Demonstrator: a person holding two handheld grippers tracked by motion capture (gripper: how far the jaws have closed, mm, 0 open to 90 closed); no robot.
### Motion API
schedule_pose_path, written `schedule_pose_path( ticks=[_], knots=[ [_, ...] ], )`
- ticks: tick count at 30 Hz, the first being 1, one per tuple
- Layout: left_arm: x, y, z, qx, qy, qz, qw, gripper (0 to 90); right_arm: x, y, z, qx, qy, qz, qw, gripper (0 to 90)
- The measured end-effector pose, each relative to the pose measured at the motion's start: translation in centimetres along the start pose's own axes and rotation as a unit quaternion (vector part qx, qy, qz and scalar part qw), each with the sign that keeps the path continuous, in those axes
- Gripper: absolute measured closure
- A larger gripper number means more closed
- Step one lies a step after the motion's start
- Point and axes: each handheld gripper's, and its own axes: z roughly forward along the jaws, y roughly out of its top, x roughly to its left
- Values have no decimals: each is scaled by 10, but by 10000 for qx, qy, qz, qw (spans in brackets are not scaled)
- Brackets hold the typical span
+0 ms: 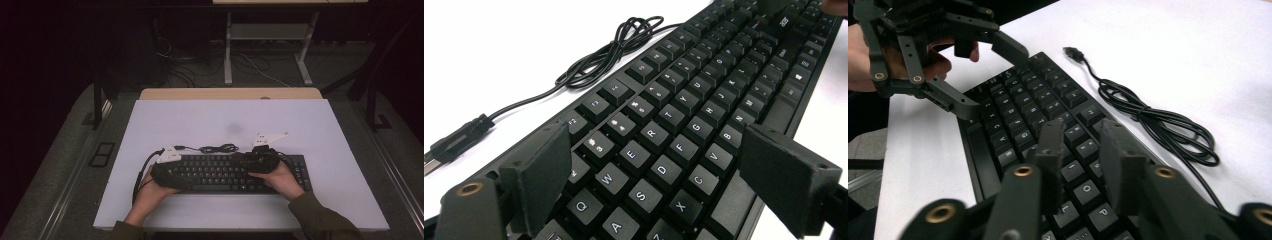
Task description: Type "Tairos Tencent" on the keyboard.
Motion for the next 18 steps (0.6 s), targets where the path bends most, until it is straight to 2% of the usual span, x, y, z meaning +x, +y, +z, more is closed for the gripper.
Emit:
schedule_pose_path(
  ticks=[6,11,18],
  knots=[
    [0,0,1,26,31,-51,10000,38,4,2,6,73,202,-74,9997,892],
    [0,1,2,54,69,-77,9999,0,9,3,13,204,290,-170,9992,893],
    [1,1,2,81,60,-55,9999,0,16,1,23,390,358,-293,9982,893]
  ],
)
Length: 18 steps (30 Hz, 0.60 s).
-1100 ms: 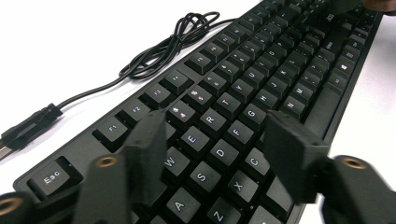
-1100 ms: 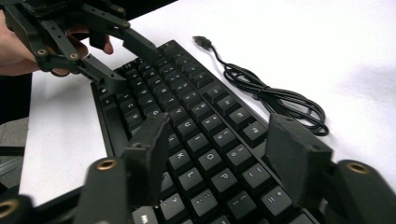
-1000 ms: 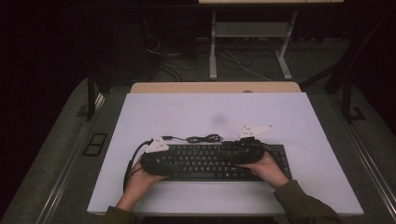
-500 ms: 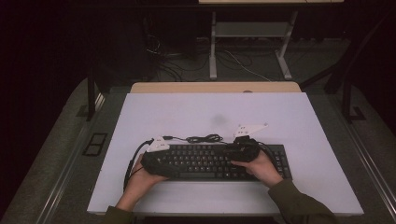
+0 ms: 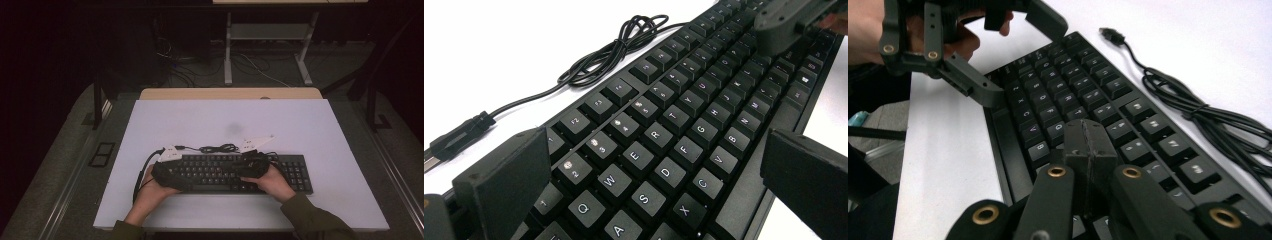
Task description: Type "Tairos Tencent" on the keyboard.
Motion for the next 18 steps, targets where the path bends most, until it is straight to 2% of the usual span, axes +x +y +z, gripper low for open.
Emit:
schedule_pose_path(
  ticks=[8,18],
  knots=[
    [0,0,0,-64,-20,-47,10000,0,8,-1,10,199,57,-104,9997,893],
    [0,-2,2,-29,-63,-60,10000,0,13,-4,21,446,50,-202,9988,893]
  ],
)
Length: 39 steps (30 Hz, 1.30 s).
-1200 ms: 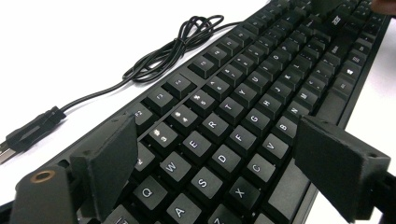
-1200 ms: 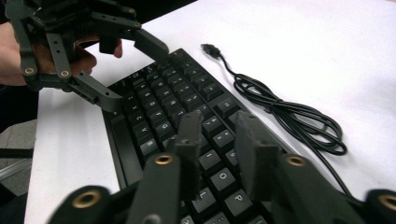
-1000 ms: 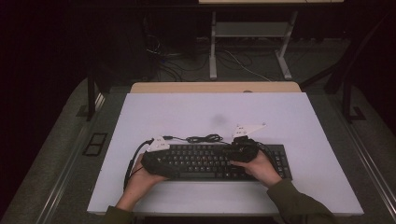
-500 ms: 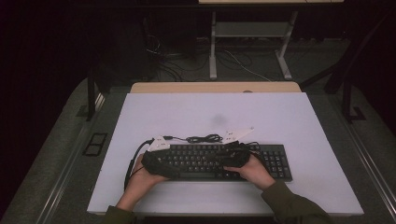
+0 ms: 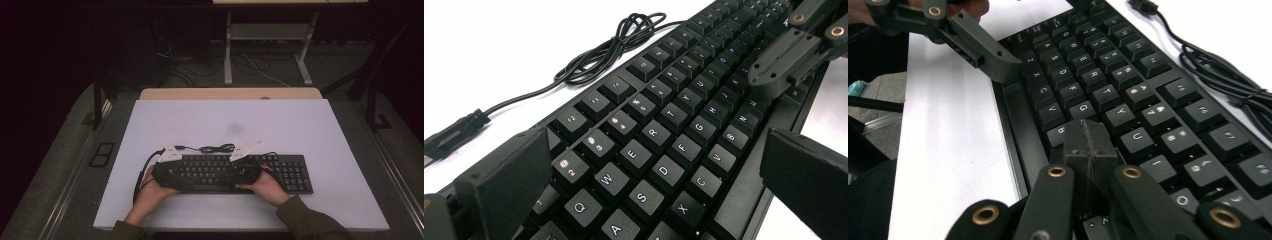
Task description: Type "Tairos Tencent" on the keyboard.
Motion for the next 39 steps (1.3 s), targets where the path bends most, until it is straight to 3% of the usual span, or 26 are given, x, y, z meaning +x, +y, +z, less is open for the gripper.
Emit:
schedule_pose_path(
  ticks=[13,15,30,39],
  knots=[
    [1,-1,0,9,0,9,10000,0,5,-1,10,208,-4,-62,9998,893],
    [1,-1,-1,9,-3,10,10000,0,6,-1,11,310,-108,-117,9994,893],
    [1,-1,-1,-12,-7,27,10000,19,2,-1,7,122,-47,36,9999,891],
    [-1,-1,-3,-64,-60,59,9999,78,-1,0,2,-32,-82,84,9999,810]
  ],
)
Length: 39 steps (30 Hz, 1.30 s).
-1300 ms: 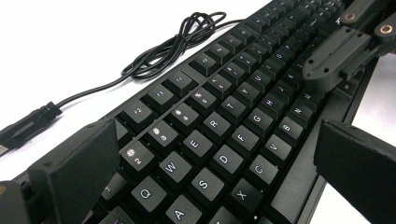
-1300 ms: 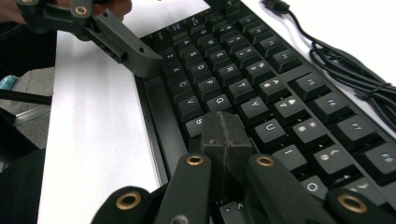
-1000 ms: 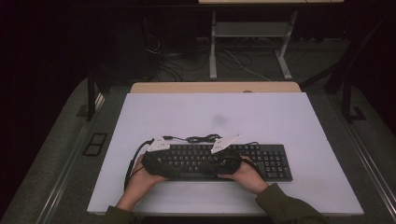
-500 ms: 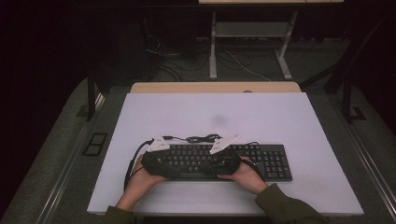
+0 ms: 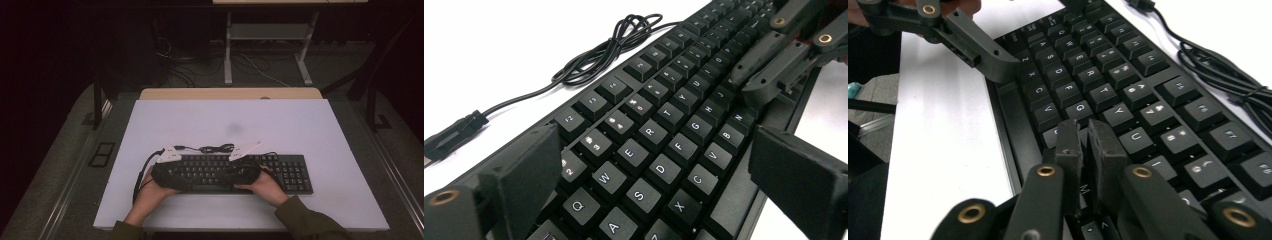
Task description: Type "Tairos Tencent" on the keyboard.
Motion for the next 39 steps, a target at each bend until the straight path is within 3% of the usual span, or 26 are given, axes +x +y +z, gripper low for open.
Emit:
schedule_pose_path(
  ticks=[7,21,27,30,39],
  knots=[
    [-1,0,-1,6,-149,83,9999,219,-5,-1,-4,-117,-61,35,9999,692],
    [-8,1,-2,134,-499,262,9983,688,-13,-3,-8,-317,-183,201,9991,458],
    [-10,1,0,228,-607,323,9974,828,-16,-4,-8,-381,-217,250,9987,400],
    [-12,1,1,269,-646,345,9970,884,-17,-5,-8,-400,-235,273,9986,389],
    [-13,0,5,415,-660,415,9961,889,-19,-6,-8,-435,-269,294,9983,361]
  ],
)
